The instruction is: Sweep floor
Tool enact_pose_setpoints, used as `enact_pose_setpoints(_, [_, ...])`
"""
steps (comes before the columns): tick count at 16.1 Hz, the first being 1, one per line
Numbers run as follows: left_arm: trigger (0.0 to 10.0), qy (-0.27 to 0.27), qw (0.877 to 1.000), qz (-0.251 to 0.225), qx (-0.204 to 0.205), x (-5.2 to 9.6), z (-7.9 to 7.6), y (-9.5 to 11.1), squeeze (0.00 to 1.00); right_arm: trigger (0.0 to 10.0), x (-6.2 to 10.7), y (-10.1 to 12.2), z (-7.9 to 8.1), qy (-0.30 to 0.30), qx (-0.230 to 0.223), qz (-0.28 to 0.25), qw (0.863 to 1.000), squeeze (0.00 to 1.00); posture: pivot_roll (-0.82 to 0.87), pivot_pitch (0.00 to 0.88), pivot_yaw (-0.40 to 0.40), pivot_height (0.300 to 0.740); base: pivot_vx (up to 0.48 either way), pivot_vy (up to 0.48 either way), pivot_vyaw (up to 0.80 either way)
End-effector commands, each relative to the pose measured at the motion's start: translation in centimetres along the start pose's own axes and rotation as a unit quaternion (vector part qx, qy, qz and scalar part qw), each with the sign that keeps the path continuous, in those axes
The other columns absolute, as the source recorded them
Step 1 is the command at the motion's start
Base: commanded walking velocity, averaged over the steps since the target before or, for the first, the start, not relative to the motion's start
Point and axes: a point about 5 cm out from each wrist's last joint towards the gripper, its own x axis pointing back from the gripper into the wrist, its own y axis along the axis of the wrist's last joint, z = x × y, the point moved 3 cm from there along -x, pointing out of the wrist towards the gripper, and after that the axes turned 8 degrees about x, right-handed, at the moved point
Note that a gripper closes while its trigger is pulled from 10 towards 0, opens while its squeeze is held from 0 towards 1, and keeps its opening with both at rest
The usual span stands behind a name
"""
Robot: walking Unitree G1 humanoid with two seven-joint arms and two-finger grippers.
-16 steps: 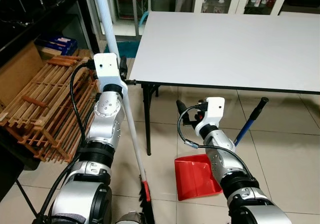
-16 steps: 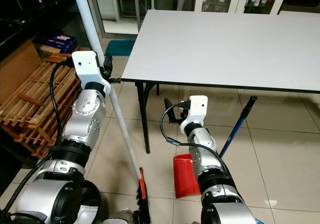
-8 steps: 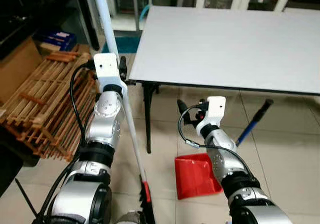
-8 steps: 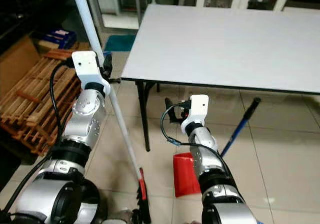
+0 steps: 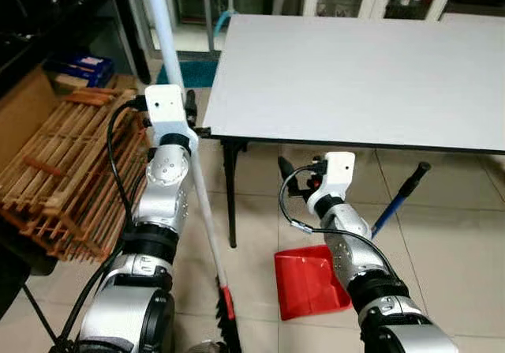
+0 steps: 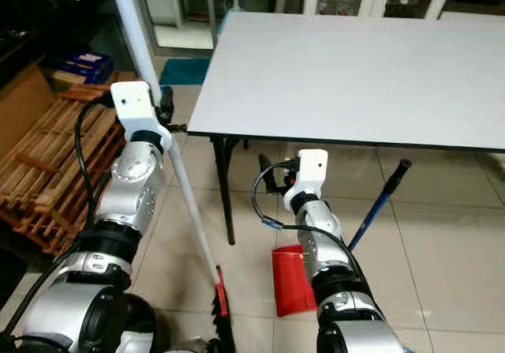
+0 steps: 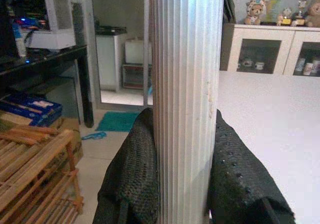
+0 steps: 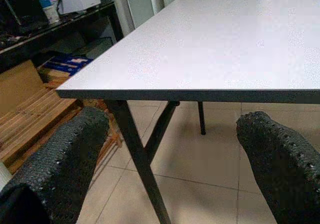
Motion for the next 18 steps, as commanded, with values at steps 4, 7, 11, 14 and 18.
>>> enact_pose_setpoints(4, [10.0, -0.003, 1.0, -0.021, 0.0, -0.37, -0.52, 1.33, 0.0, 10.0, 0.06, -0.05, -0.14, -0.003, 0.001, 0.004, 1.0, 0.0, -0.04, 0.03, 0.03, 0.74, 0.34, 0.0, 0.0])
enact_pose_setpoints(7, [10.0, -0.003, 1.0, -0.02, 0.001, -0.36, -0.51, 1.29, 0.0, 10.0, 0.05, -0.05, -0.12, -0.003, 0.002, 0.004, 1.0, 0.0, -0.04, 0.03, 0.03, 0.74, 0.349, 0.0, 0.0])
enact_pose_setpoints(11, [10.0, -0.007, 1.0, -0.021, 0.0, -0.35, -0.61, 1.28, 0.0, 10.0, -0.01, 0.08, 0.0, 0.0, 0.007, 0.001, 1.0, 0.0, -0.04, 0.021, 0.031, 0.74, 0.356, 0.0, 0.0])
enact_pose_setpoints(14, [10.0, -0.01, 1.0, -0.021, -0.002, -0.34, -0.75, 1.27, 0.0, 10.0, -0.02, 0.11, 0.06, 0.002, 0.009, 0.001, 1.0, 0.0, -0.04, 0.013, 0.03, 0.74, 0.354, 0.0, 0.52])
enact_pose_setpoints(18, [10.0, -0.012, 1.0, -0.021, -0.002, -0.36, -0.89, 1.29, 0.0, 10.0, -0.05, 0.02, 0.12, 0.001, 0.0, 0.002, 1.0, 0.0, -0.04, 0.001, 0.035, 0.74, 0.37, 0.0, 0.14])
